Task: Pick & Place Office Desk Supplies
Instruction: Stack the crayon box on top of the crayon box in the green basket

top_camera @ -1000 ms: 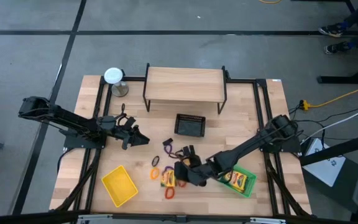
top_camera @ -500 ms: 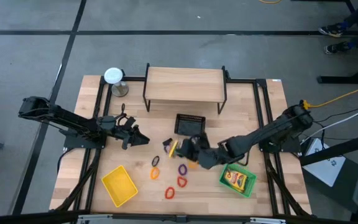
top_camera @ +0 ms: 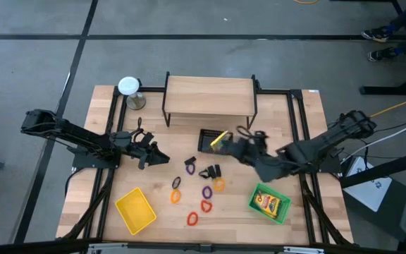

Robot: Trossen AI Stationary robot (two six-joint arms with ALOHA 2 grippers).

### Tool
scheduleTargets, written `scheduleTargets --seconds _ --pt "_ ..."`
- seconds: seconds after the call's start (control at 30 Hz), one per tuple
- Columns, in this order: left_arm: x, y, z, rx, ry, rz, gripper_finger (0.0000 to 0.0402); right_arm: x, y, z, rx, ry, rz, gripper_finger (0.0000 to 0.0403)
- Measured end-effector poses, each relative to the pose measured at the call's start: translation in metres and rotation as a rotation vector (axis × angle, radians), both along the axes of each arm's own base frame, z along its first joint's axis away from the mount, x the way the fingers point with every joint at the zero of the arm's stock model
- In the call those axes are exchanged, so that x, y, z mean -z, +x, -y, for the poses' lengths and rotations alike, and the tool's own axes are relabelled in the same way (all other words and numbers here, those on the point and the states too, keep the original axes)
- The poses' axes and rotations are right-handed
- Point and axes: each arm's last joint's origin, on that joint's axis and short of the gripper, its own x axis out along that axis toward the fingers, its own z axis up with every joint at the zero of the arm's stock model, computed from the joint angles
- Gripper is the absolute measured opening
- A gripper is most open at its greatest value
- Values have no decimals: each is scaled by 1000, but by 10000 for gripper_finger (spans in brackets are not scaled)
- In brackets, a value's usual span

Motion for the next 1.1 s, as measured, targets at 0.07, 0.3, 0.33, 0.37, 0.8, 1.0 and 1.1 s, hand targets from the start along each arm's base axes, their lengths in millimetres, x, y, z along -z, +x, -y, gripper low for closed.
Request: scheduleTargets --seconds 0.07,0.3,0.33,0.37,0.8,1.0,1.1 --pt "0 0 0 0 -2 0 129 -6 -13 -11 46 -44 37 0" --pt "0 0 0 -1 -10 -2 129 -8 -53 -57 127 -102 158 0" --pt "0 0 0 -1 -10 -2 129 -8 -57 -63 129 -104 170 0" --pt "0 0 0 -1 -11 -2 129 -7 -61 -67 131 -105 182 0" --pt "0 0 0 -1 -18 -4 129 4 -87 -87 3 -18 195 0" --pt "0 0 0 0 -18 -4 129 27 -81 -84 -121 122 20 0" --pt "0 0 0 0 -17 -4 129 32 -77 -83 -163 167 -63 0"
